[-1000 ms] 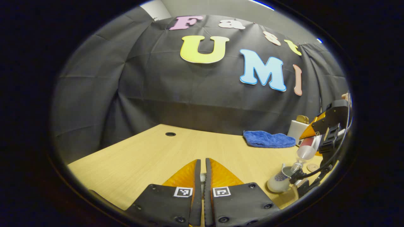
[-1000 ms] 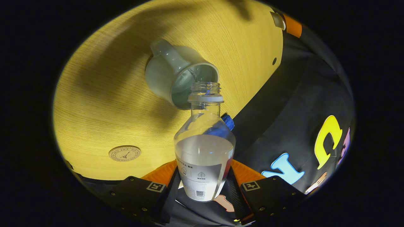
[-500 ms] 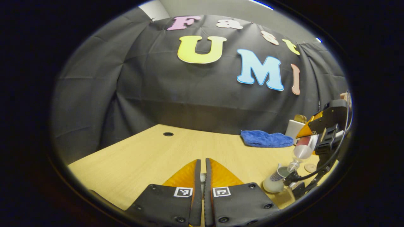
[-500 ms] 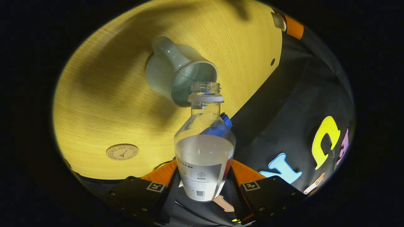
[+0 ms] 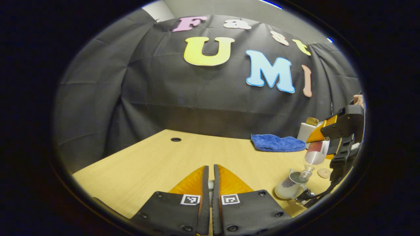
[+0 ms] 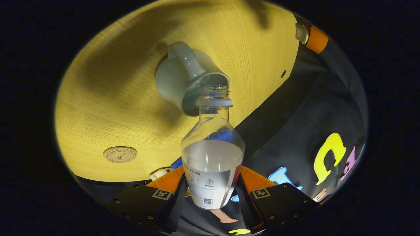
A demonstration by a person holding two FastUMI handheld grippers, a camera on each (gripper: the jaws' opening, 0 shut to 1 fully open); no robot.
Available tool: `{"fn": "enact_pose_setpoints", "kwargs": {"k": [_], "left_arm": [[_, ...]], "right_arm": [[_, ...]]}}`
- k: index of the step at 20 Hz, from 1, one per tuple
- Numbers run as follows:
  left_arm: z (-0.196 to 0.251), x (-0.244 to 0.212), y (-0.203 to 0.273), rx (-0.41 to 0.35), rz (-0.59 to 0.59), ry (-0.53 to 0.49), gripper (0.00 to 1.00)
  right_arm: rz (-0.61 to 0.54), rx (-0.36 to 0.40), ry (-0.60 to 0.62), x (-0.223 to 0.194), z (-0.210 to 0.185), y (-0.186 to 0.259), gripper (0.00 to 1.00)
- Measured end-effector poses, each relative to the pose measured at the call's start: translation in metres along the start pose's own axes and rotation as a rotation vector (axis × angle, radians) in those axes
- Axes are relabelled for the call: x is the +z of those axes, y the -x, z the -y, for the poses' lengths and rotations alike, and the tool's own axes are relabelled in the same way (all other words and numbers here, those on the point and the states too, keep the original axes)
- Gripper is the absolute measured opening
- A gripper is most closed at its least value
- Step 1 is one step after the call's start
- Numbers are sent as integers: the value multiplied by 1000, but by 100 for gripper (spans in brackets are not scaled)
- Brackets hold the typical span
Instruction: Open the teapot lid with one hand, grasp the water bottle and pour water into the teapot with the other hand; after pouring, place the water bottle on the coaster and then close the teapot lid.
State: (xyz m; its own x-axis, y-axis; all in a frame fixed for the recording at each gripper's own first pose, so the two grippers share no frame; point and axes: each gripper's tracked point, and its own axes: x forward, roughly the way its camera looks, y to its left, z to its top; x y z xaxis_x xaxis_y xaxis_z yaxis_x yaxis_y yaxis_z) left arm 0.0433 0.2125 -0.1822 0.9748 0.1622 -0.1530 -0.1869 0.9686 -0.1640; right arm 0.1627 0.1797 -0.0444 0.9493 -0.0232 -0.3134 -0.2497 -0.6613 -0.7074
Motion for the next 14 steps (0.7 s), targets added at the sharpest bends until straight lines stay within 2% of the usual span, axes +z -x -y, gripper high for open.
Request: {"fn": "enact_pose_setpoints", "kwargs": {"k": [3,6,14], "left_arm": [[3,4,3,3,0,-14,9],[6,12,6,12,4,-27,10],[27,39,7,58,5,-50,10]], "right_arm": [[2,24,-109,-6,-11,-5,73],[39,15,-226,-6,-14,-5,74],[226,123,-781,18,-57,-5,74]]}}
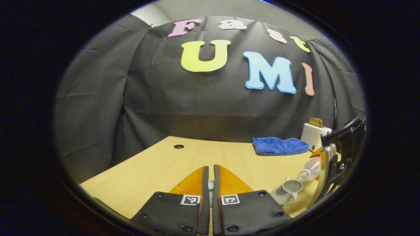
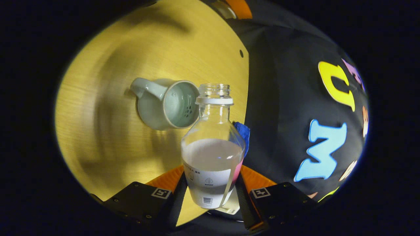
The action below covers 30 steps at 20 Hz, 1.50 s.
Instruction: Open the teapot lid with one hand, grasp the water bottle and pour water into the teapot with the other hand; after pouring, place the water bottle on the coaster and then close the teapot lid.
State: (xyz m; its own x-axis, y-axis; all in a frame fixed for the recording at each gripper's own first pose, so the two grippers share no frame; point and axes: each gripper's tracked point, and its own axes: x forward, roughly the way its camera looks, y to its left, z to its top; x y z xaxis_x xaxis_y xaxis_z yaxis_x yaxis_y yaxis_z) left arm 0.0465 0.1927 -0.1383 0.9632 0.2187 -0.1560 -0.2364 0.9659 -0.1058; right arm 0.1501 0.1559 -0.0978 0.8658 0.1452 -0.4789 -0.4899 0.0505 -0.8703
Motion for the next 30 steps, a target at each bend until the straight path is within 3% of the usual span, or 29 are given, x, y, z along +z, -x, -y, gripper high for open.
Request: {"fn": "enact_pose_setpoints", "kwargs": {"k": [3,6,16,24,30], "left_arm": [[23,7,0,-6,-6,-8,10],[57,11,-1,-37,-9,-16,9],[162,-3,-10,-171,-41,-23,9],[185,4,-2,-189,-39,-76,10],[188,6,2,-179,-43,-83,10]], "right_arm": [[80,29,-187,-4,-1,-3,74],[145,29,-299,-8,-2,5,74],[242,25,-781,-71,-16,14,74],[322,23,-1242,-107,-15,-3,74],[312,-42,-1389,-139,-17,-12,74]]}}
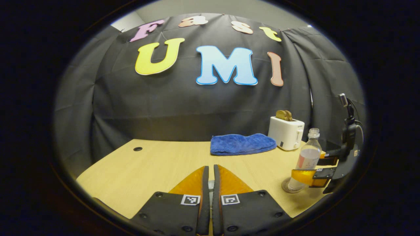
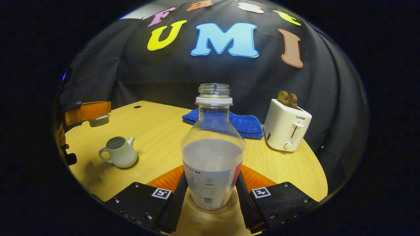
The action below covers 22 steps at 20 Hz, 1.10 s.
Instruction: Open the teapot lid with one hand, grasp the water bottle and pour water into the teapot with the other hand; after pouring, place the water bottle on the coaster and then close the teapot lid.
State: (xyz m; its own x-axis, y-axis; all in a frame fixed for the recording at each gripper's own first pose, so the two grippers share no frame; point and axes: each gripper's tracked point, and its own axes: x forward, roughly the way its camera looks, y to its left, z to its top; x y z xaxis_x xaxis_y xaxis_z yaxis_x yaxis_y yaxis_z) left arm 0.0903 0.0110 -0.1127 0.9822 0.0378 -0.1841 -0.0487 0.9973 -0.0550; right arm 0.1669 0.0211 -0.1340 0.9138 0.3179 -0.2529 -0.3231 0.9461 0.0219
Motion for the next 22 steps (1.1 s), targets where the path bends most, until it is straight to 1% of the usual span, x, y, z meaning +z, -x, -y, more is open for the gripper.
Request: {"fn": "enact_pose_setpoints", "kwargs": {"k": [3,8,13,15,16,17,18,19,22], "left_arm": [[3,-1,-1,0,-8,-1,10],[8,-1,-1,-4,-11,-10,10],[11,-2,-1,-5,-14,-11,10],[12,-4,0,-8,-19,-14,10],[12,-5,0,-8,-21,-13,10],[12,-6,0,-8,-23,-13,10],[13,-8,0,-8,-25,-11,9],[12,-8,-1,-10,-28,-11,10],[13,-13,-2,-18,-37,-16,9]], "right_arm": [[31,-9,-46,-1,1,0,74],[57,-17,-23,-2,1,-3,75],[8,-28,-6,-14,4,-1,78],[-3,-30,-6,-15,4,0,85],[-5,-34,-13,-15,5,2,92],[-4,-41,-22,-13,7,4,94],[1,-39,-34,-10,6,4,94],[11,-45,-38,-3,8,7,94],[55,-60,-17,21,12,19,94]]}}
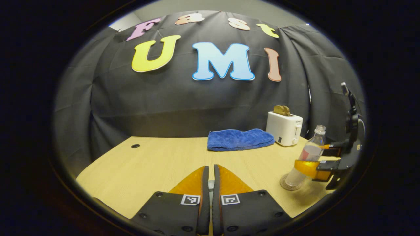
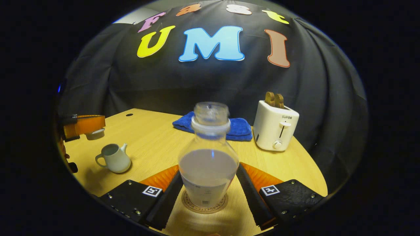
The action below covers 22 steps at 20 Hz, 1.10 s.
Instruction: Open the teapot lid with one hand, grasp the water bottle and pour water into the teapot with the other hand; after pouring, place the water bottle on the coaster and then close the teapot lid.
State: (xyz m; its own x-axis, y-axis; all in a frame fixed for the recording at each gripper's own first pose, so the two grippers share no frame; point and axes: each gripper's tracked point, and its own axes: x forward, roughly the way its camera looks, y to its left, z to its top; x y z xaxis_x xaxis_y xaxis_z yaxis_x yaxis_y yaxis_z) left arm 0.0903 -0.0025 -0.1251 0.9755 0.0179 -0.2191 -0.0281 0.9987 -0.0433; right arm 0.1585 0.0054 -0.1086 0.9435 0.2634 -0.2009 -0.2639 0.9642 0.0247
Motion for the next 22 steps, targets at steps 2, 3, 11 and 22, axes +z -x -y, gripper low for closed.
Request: {"fn": "enact_pose_setpoints", "kwargs": {"k": [2,3,11,22], "left_arm": [[0,-2,-2,-8,0,-2,9],[0,-3,-5,-13,-2,-3,10],[-4,-21,-21,-49,-18,-11,10],[9,-50,-37,-133,-36,-12,9]], "right_arm": [[42,-7,16,24,0,10,94],[68,-12,25,37,1,15,95],[223,-101,76,126,-2,69,95],[188,-206,-49,126,-16,126,95]]}}
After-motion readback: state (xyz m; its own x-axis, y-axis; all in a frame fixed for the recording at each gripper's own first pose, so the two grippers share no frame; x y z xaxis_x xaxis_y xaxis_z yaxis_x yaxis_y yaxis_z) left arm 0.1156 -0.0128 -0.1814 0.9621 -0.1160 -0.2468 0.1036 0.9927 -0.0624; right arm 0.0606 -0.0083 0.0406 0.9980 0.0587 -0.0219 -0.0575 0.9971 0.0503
